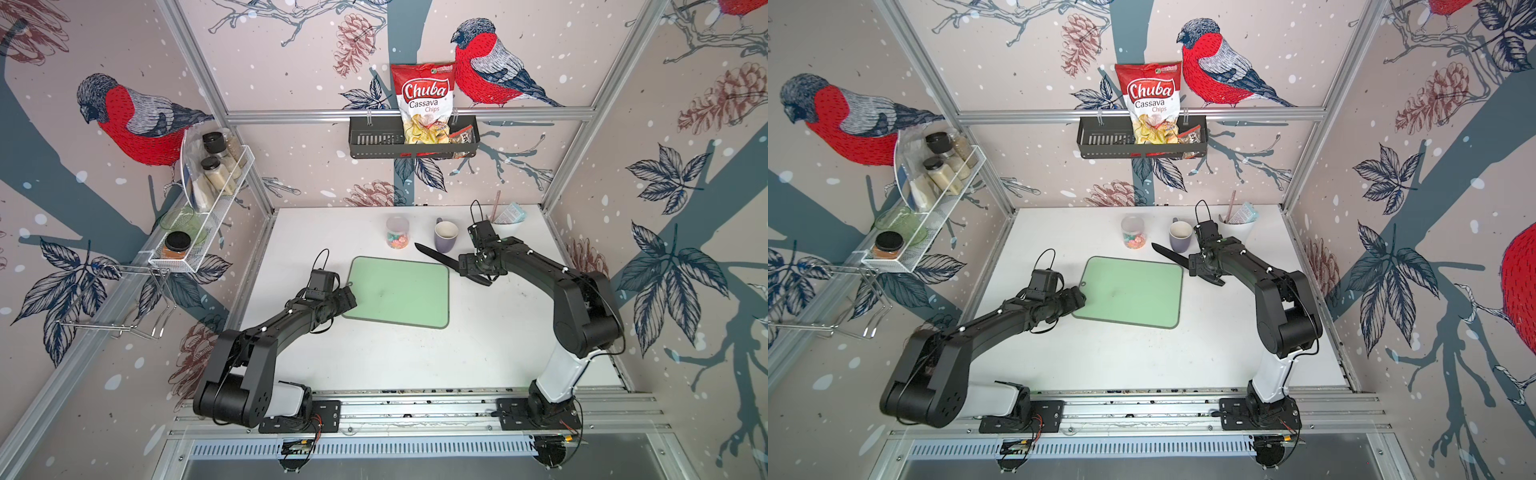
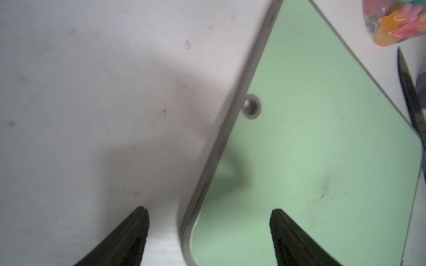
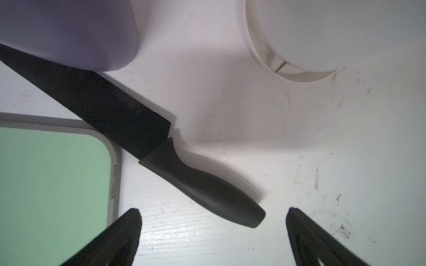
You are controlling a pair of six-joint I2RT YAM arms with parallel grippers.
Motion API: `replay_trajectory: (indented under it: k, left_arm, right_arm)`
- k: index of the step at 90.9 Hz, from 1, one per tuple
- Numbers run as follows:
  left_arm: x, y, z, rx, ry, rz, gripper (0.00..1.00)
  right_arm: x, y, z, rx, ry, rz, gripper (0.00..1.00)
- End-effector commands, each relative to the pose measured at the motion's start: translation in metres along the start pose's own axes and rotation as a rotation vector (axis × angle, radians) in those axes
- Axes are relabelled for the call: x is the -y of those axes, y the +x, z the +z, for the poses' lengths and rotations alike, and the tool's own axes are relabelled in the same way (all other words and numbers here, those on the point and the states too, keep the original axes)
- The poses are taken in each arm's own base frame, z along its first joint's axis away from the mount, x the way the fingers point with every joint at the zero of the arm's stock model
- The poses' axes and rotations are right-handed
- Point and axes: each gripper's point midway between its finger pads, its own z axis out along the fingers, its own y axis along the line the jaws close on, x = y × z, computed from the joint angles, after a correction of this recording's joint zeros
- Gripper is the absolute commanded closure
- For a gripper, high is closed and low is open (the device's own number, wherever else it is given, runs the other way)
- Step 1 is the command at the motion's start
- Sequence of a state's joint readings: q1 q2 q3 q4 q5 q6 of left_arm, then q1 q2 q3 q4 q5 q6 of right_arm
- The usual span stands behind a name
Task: Align the knife with the edge of the cutting board
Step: Pick up the knife at the center of the board.
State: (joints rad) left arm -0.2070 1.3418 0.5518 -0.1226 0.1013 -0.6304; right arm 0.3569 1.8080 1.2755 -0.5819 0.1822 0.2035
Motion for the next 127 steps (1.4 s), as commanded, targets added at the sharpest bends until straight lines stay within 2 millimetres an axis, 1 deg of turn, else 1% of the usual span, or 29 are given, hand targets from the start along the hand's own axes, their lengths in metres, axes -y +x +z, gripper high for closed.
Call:
replay_trajectory:
  k: [1,12,20,32,43,50,52,53,55,61,62,63,66,70,75,85,93,96,101,103,106,113,117,118,120,127]
  left_arm:
    - [-0.013,0.012,-0.009,-0.022,-0.048,-0.005,0.15]
    - [-0.012,0.011,-0.014,0.001,-0.034,-0.003,0.15]
    - [-0.012,0.011,-0.014,0.002,-0.033,-0.002,0.15]
    - [-0.012,0.013,-0.010,-0.010,-0.034,-0.003,0.15]
    - [-0.013,0.013,-0.010,-0.008,-0.034,-0.003,0.15]
    - [-0.012,0.012,-0.009,-0.006,-0.032,-0.001,0.15]
    - [-0.013,0.013,-0.009,-0.008,-0.032,-0.002,0.15]
    - [-0.012,0.013,-0.009,-0.007,-0.031,-0.001,0.15]
    - [-0.012,0.013,-0.009,-0.009,-0.031,0.000,0.15]
    - [-0.012,0.014,-0.009,-0.009,-0.028,0.000,0.15]
    - [-0.012,0.013,-0.009,-0.008,-0.028,0.000,0.15]
    - [-0.012,0.013,-0.009,-0.007,-0.027,0.000,0.15]
    - [-0.012,0.013,-0.009,-0.007,-0.026,0.001,0.15]
    - [-0.012,0.014,-0.008,-0.009,-0.027,-0.001,0.15]
    - [-0.012,0.014,-0.008,-0.009,-0.027,-0.001,0.15]
    - [-0.012,0.014,-0.008,-0.010,-0.026,-0.001,0.15]
    - [-0.012,0.014,-0.008,-0.011,-0.027,0.000,0.15]
    - [-0.012,0.014,-0.008,-0.011,-0.026,0.000,0.15]
    - [-0.012,0.014,-0.008,-0.012,-0.027,0.000,0.15]
    - [-0.012,0.014,-0.008,-0.011,-0.026,-0.001,0.15]
    - [-0.012,0.014,-0.008,-0.012,-0.027,0.000,0.15]
    - [-0.013,0.015,-0.007,-0.015,-0.029,0.000,0.15]
    - [-0.012,0.015,-0.007,-0.017,-0.029,0.000,0.15]
    - [-0.012,0.015,-0.007,-0.016,-0.028,0.001,0.15]
    - [-0.012,0.015,-0.007,-0.017,-0.029,0.001,0.15]
    - [-0.012,0.015,-0.007,-0.020,-0.029,-0.001,0.15]
  right_arm:
    - [-0.016,0.019,0.006,-0.103,-0.087,-0.156,0.00]
    - [-0.022,0.028,0.022,-0.188,-0.097,-0.219,0.01]
    - [-0.030,0.031,0.032,-0.223,-0.108,-0.263,0.01]
    - [-0.034,0.026,0.042,-0.257,-0.090,-0.292,0.03]
    - [-0.036,0.025,0.049,-0.273,-0.080,-0.302,0.07]
    - [-0.039,0.026,0.053,-0.291,-0.083,-0.303,0.15]
    - [-0.039,0.026,0.053,-0.292,-0.081,-0.302,0.15]
    - [-0.038,0.027,0.055,-0.299,-0.078,-0.300,0.19]
    - [-0.038,0.028,0.056,-0.304,-0.078,-0.300,0.22]
    - [-0.039,0.032,0.058,-0.313,-0.075,-0.295,0.26]
    - [-0.039,0.033,0.059,-0.315,-0.075,-0.292,0.28]
    - [-0.039,0.033,0.059,-0.315,-0.075,-0.292,0.28]
    - [-0.039,0.037,0.060,-0.323,-0.071,-0.291,0.35]
    - [-0.039,0.040,0.060,-0.329,-0.066,-0.290,0.38]
    - [-0.040,0.044,0.058,-0.330,-0.062,-0.289,0.45]
    - [-0.048,0.058,0.054,-0.329,-0.059,-0.311,0.51]
    - [-0.061,0.068,0.051,-0.324,-0.059,-0.344,0.55]
    - [-0.063,0.070,0.050,-0.319,-0.059,-0.345,0.60]
    - [-0.064,0.073,0.050,-0.316,-0.058,-0.326,0.63]
    - [-0.064,0.075,0.051,-0.319,-0.061,-0.319,0.67]
    - [-0.063,0.076,0.051,-0.315,-0.063,-0.301,0.70]
    - [-0.059,0.077,0.049,-0.311,-0.060,-0.263,0.84]
    - [-0.057,0.078,0.047,-0.310,-0.057,-0.243,0.87]
    - [-0.057,0.077,0.046,-0.306,-0.058,-0.238,0.90]
    - [-0.056,0.076,0.044,-0.301,-0.059,-0.228,0.92]
    - [-0.055,0.071,0.035,-0.272,-0.058,-0.192,0.96]
